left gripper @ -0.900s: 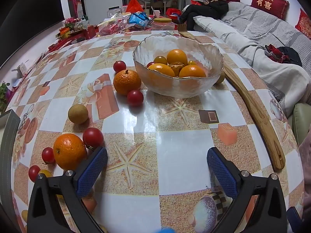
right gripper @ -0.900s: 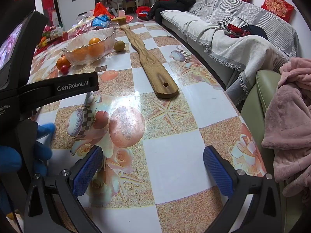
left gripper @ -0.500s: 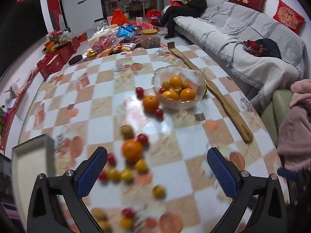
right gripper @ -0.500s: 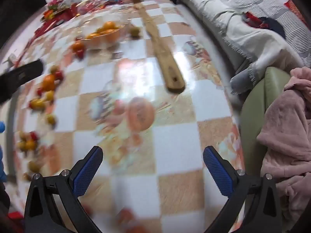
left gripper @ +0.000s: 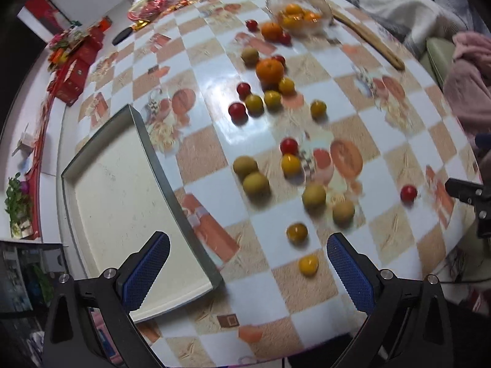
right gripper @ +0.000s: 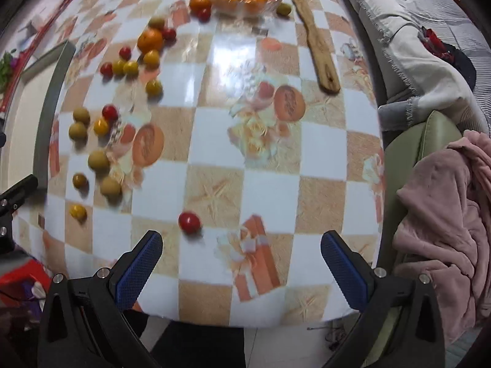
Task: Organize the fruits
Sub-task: 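Move both grippers over the scattered cherry tomatoes on the table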
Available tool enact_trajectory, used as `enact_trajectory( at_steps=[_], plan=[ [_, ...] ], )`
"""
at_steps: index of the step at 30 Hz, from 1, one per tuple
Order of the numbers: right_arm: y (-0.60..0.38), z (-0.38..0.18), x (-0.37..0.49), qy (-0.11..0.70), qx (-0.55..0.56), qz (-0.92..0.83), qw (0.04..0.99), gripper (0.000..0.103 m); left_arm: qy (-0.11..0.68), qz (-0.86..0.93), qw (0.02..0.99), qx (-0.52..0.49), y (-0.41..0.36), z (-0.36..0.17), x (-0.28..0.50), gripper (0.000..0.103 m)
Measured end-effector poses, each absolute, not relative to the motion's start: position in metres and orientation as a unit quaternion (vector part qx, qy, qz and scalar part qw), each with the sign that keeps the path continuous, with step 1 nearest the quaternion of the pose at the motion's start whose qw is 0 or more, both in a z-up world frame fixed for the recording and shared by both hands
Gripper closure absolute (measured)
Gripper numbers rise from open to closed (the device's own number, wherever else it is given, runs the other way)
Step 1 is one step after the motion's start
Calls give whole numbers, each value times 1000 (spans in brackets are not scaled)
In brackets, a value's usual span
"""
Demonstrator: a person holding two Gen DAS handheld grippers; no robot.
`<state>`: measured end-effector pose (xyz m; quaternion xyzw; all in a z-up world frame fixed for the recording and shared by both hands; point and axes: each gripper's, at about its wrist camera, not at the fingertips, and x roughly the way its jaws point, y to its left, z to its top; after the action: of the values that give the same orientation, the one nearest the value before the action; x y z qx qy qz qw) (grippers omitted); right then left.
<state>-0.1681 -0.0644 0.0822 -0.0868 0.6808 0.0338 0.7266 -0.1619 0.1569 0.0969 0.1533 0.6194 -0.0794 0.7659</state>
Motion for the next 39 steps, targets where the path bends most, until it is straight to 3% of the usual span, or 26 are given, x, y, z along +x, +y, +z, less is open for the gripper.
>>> enact_trajectory(
  at_steps=[29, 39],
  plan=[
    [-61, 101, -156, 664, -103, 177, 719, 0, 639, 38, 767, 43, 152, 120, -184, 0],
    [-58, 107, -159, 658, -82, 144, 735, 0, 647, 23, 761, 39, 149, 107, -193, 0]
  ],
)
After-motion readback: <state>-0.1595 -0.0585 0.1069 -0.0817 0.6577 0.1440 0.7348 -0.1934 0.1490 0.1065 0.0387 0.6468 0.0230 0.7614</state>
